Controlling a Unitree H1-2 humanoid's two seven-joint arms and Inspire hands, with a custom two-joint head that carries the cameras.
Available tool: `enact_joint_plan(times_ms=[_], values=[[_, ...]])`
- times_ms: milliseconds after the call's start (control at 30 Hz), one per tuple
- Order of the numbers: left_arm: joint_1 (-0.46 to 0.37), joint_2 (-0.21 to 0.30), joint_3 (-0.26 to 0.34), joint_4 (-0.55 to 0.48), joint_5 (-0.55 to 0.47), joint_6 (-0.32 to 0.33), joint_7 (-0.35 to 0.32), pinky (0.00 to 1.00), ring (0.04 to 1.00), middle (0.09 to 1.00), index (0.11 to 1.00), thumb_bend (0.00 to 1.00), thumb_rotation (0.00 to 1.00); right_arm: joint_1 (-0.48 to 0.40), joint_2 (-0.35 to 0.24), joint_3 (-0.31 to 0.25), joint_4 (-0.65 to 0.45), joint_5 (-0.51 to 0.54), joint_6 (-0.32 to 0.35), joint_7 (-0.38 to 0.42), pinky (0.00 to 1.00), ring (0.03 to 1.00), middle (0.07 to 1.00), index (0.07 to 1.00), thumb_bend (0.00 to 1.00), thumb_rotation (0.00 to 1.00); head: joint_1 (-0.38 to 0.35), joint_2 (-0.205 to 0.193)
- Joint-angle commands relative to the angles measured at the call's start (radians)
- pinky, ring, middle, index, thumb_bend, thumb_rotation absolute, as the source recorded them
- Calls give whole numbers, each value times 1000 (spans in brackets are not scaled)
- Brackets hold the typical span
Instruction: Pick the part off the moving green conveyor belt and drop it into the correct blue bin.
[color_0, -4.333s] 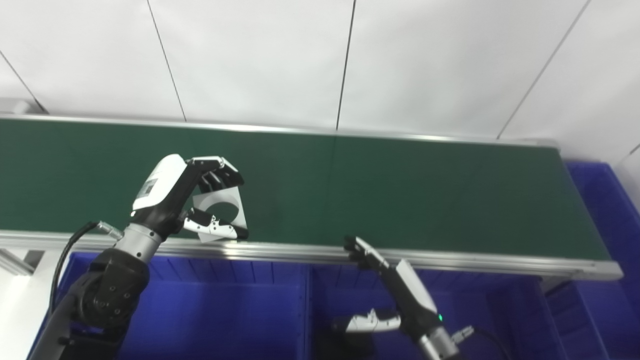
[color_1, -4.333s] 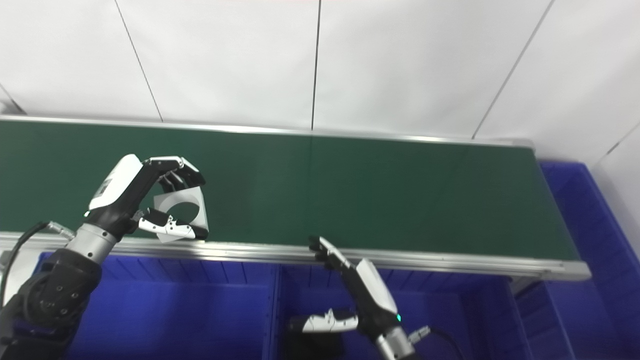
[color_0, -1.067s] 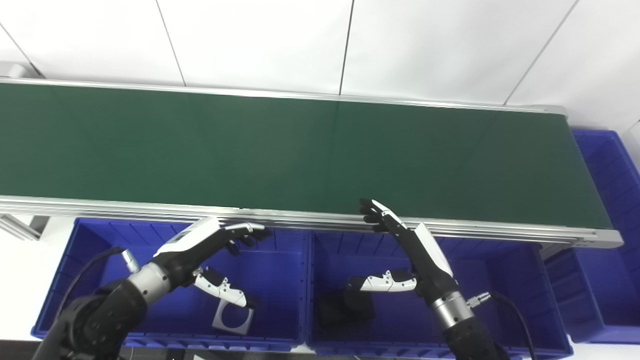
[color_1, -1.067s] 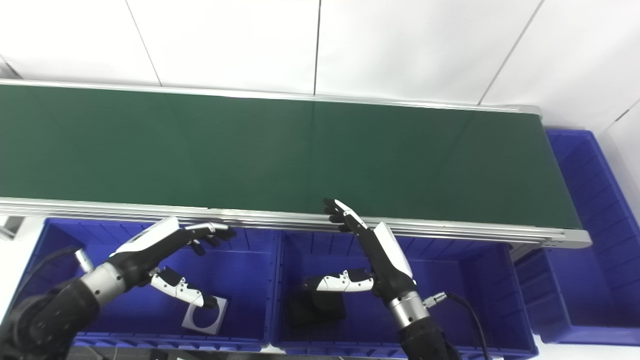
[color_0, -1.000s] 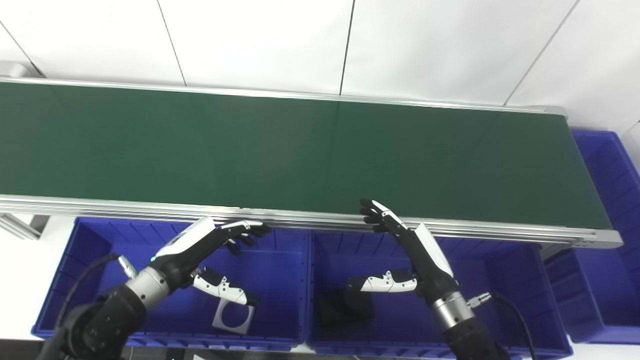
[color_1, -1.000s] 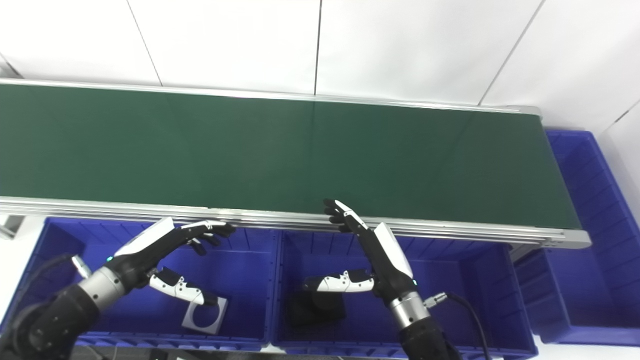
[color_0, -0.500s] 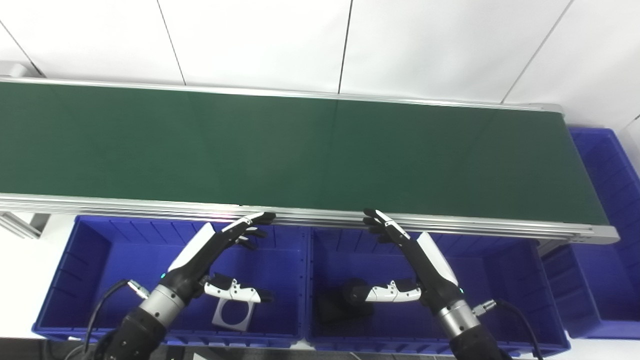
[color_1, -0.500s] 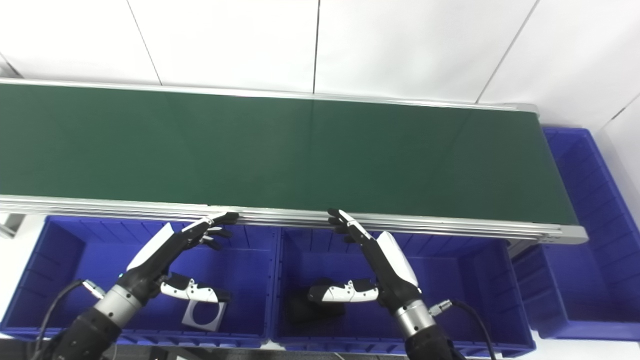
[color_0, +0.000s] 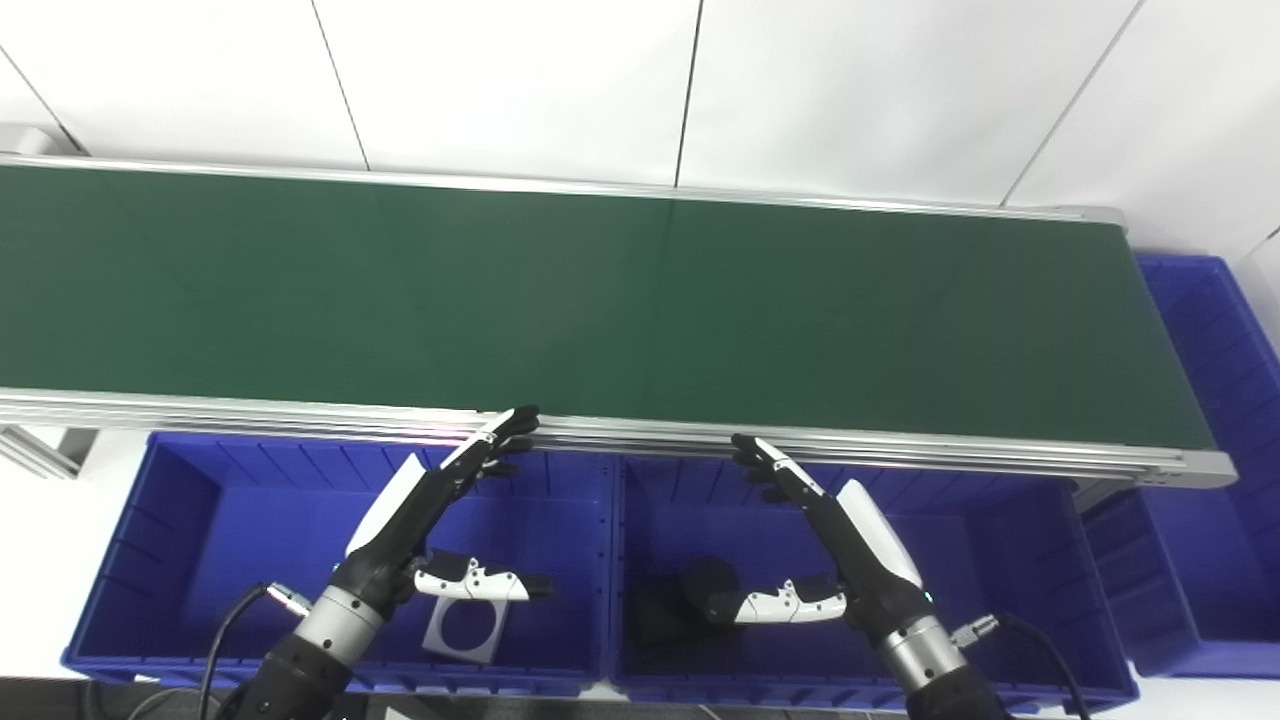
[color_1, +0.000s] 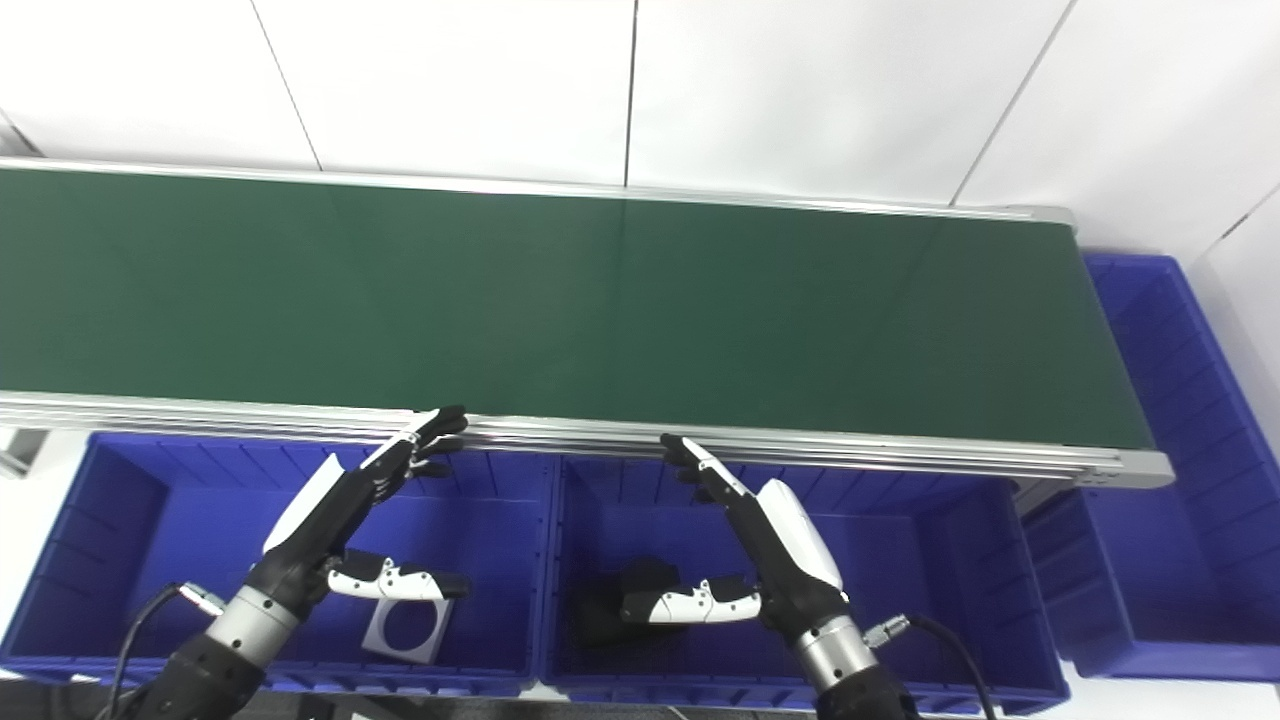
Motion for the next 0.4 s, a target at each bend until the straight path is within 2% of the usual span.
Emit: enact_joint_plan(times_ms=[0,167,367], values=[[-20,1,7,5,-43,-67,13,814,876,919,936,875,237,1,11,1,-38,1,-29,-20,800,850,884,929,973,483,0,0],[-25,-5,13,27,-42,-113,31,758,847,904,922,871,221,10,20,6,-33,-13,-34,-32,800,852,885,932,967,488,-6,-26],[-15,-11,13,30,-19,-121,69,711,807,870,880,877,240,12,24,14,-34,-30,-26,-36,799,856,884,934,963,495,6,-31]])
